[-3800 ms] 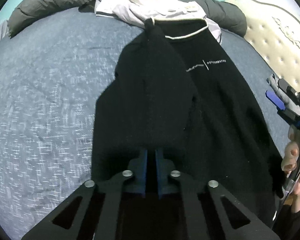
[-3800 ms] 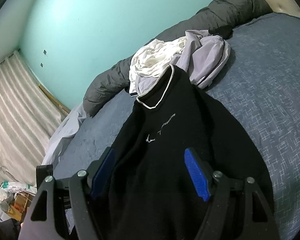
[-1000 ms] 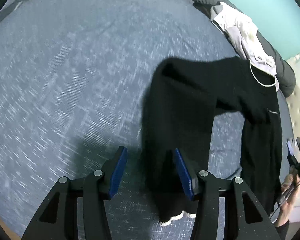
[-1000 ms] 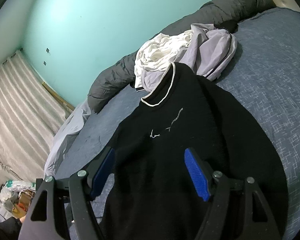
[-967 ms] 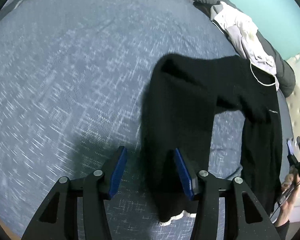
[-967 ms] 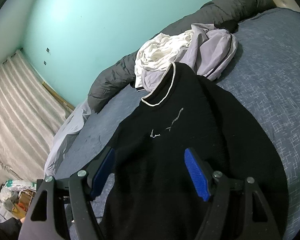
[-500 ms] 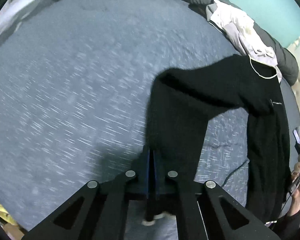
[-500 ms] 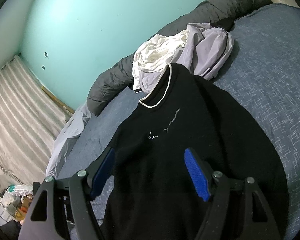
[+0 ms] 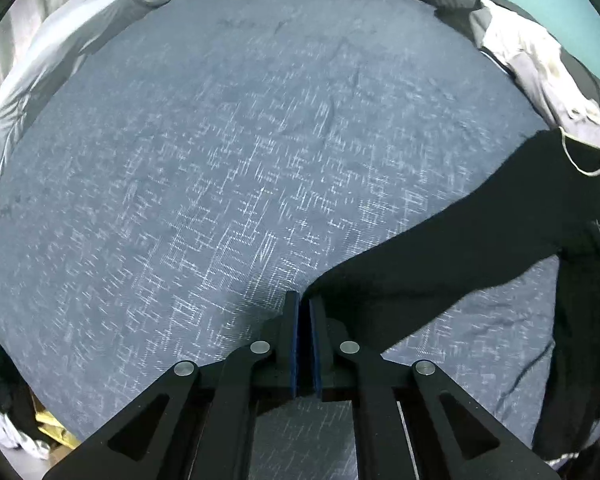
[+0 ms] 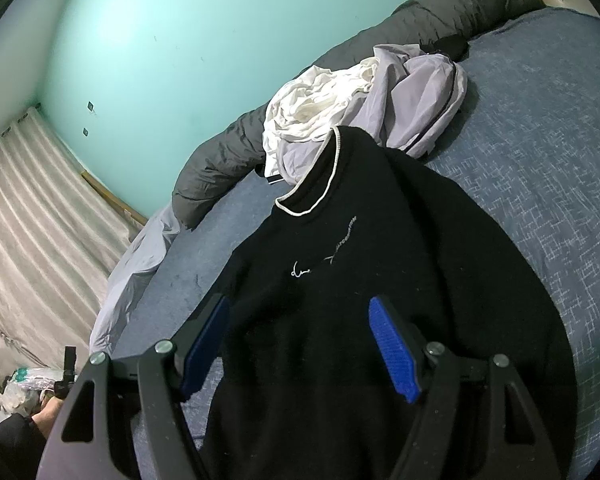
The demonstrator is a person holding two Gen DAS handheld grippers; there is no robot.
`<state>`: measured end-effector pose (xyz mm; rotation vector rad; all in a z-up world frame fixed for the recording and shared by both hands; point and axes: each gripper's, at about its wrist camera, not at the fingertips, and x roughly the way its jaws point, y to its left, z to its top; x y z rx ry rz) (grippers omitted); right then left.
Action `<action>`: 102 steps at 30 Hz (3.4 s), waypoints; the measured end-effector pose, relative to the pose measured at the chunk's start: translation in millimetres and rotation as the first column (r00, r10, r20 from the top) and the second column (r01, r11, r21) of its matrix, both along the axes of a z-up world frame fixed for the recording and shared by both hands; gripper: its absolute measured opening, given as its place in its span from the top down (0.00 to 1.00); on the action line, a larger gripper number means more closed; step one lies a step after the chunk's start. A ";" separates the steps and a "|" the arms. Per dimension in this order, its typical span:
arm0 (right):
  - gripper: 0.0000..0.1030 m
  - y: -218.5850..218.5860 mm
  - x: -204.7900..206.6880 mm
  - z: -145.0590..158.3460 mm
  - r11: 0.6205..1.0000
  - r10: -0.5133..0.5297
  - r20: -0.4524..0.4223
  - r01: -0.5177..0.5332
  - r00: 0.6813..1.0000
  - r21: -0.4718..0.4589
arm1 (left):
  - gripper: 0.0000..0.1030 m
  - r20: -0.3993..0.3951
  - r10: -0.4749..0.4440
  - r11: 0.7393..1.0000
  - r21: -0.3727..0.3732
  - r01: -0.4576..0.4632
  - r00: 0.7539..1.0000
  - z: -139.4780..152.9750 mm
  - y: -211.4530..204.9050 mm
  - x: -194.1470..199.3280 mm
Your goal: Fold clothes
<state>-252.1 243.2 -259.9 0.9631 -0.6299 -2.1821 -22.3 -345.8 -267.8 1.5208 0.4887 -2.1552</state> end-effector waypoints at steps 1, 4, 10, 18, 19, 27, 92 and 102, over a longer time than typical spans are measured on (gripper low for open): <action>0.29 0.7 -0.6 -0.4 1.000 -0.002 0.001 0.002 1.000 0.001 | 0.84 -0.012 0.017 1.000 -0.001 -0.017 1.000 0.5 -0.7 2.2; 0.29 3.3 -2.5 -1.7 1.000 -0.009 0.008 0.009 1.000 0.000 | 0.68 -0.050 0.069 0.998 -0.003 -0.069 0.996 2.8 -2.8 9.5; 0.29 7.3 -4.4 0.2 1.000 -0.025 0.012 0.025 1.000 0.002 | 0.67 -0.120 0.066 0.998 -0.010 -0.068 0.991 18.1 10.0 21.1; 0.29 53.2 3.7 7.2 0.991 -0.137 0.082 0.136 0.987 0.022 | 0.62 -0.223 -0.028 0.998 0.053 0.041 0.974 37.3 60.4 21.5; 0.29 62.6 6.5 9.2 0.989 -0.150 0.094 0.149 0.984 0.019 | 0.62 -0.238 -0.045 0.997 0.053 0.059 0.970 40.5 68.5 20.9; 0.29 141.4 43.5 20.7 0.974 -0.192 0.175 0.165 0.966 0.155 | 0.57 -0.328 -0.200 0.960 0.123 0.252 0.923 47.5 151.0 15.6; 0.93 185.8 101.5 9.9 0.834 -0.041 0.306 -0.136 0.951 0.535 | 0.50 -0.466 -0.242 0.919 0.171 0.355 0.851 -18.0 268.6 10.2; 0.50 244.5 124.4 24.1 0.953 -0.186 0.215 0.122 0.959 0.277 | 0.50 -0.469 -0.237 0.918 0.178 0.354 0.851 -18.9 267.4 9.6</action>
